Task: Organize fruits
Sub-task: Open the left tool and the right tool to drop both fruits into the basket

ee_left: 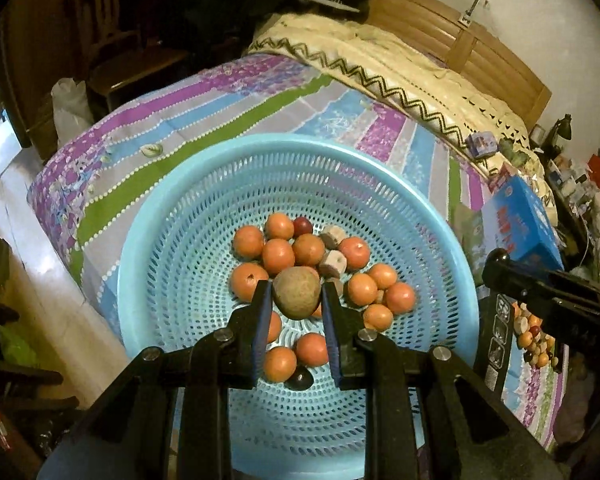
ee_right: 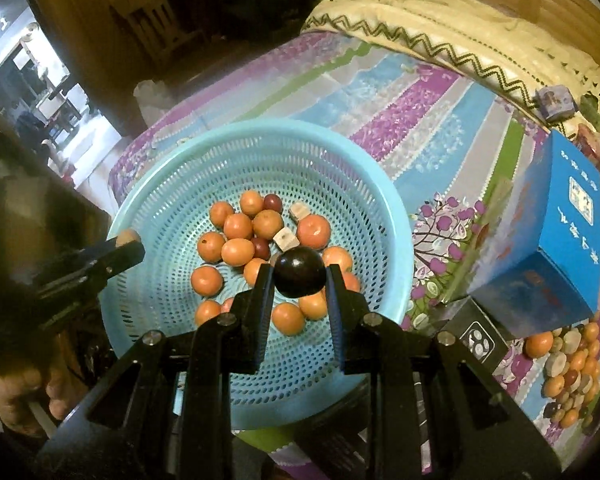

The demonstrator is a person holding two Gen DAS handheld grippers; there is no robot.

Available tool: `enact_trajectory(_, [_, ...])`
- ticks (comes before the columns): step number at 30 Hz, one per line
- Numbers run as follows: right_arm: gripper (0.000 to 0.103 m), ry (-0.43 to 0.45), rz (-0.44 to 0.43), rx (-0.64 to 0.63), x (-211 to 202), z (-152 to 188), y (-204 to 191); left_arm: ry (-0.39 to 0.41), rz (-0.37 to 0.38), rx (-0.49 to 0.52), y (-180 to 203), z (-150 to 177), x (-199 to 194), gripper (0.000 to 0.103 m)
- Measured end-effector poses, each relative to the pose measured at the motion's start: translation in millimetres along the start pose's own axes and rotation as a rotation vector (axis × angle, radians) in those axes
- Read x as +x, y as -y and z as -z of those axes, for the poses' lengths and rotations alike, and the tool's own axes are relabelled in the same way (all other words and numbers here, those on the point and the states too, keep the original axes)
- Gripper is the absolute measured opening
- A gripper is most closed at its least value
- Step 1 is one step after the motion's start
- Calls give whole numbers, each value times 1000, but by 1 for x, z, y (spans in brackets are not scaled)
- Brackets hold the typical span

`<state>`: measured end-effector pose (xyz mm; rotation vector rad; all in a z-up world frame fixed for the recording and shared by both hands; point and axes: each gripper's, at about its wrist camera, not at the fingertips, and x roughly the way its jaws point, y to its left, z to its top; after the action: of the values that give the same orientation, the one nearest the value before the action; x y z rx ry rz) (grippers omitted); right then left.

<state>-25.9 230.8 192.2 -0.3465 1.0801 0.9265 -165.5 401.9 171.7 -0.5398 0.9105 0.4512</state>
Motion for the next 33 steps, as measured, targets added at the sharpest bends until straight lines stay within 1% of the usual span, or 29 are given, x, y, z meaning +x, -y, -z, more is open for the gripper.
enact_trajectory(9, [26,-31,-4,-1,12,-1,0,-35,14,-8,-2,3,14,25])
enact_trajectory(21, [26,-44,-14,2,19,-1,3,-57,21,-8,0,4,23,25])
enact_trajectory(27, [27,-34,-16,2,18,-1,3,-59,18,-23,-1,4,26,25])
enact_trajectory(29, [27,-34,-19,4,18,0,3,-72,13,-26,-3,5,29,30])
enact_trajectory(31, [28,-34,-17,3,19,0,3,-71,16,-35,-5,6,30,39])
enact_trajectory(33, [29,-34,-23,6,19,0,4,-71,17,-39,-6,7,30,39])
